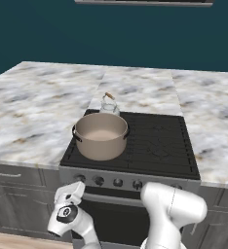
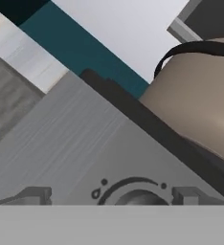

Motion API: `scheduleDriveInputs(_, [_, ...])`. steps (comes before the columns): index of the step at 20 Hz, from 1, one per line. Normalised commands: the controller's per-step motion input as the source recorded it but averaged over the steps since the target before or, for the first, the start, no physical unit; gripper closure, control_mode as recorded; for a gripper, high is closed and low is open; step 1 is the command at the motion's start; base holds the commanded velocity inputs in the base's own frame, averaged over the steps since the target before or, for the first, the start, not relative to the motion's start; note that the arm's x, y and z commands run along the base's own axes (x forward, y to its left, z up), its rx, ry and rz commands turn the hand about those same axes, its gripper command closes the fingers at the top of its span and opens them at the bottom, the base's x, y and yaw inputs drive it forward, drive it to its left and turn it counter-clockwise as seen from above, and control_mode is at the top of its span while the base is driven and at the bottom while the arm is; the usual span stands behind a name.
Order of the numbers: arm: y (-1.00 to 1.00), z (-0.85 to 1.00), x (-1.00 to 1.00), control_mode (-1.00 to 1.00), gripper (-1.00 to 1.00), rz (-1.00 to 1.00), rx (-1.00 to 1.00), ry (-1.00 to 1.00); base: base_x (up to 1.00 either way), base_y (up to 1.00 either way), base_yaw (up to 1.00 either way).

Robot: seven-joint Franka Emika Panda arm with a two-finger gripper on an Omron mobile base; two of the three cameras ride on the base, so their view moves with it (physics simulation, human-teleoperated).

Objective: Pick the kettle from the cabinet and place it on a stove burner. Then pick the pot from the counter and place it on another stove burner. Finally, turn both burners on.

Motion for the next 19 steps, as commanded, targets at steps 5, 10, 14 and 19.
scheduleDriveInputs(5, [0.45, 0.0, 0.0, -1.0, -1.0, 0.05, 0.03, -0.02, 0.0, 0.0, 0.0])
scheduleDriveInputs(10, [0.48, 0.0, 0.0, -1.0, -1.0, 0.07, 0.02, 0.0, 0.0, 0.0, 0.0])
scheduleDriveInputs(14, [0.5, 0.0, 0.0, -1.0, -1.0, 0.07, 0.01, 0.0, 0.0, 0.0, 0.0])
scheduleDriveInputs(19, [0.49, 0.0, -0.03, -1.0, -1.0, 0.07, 0.0, -0.01, 0.0, 0.0, 0.0])
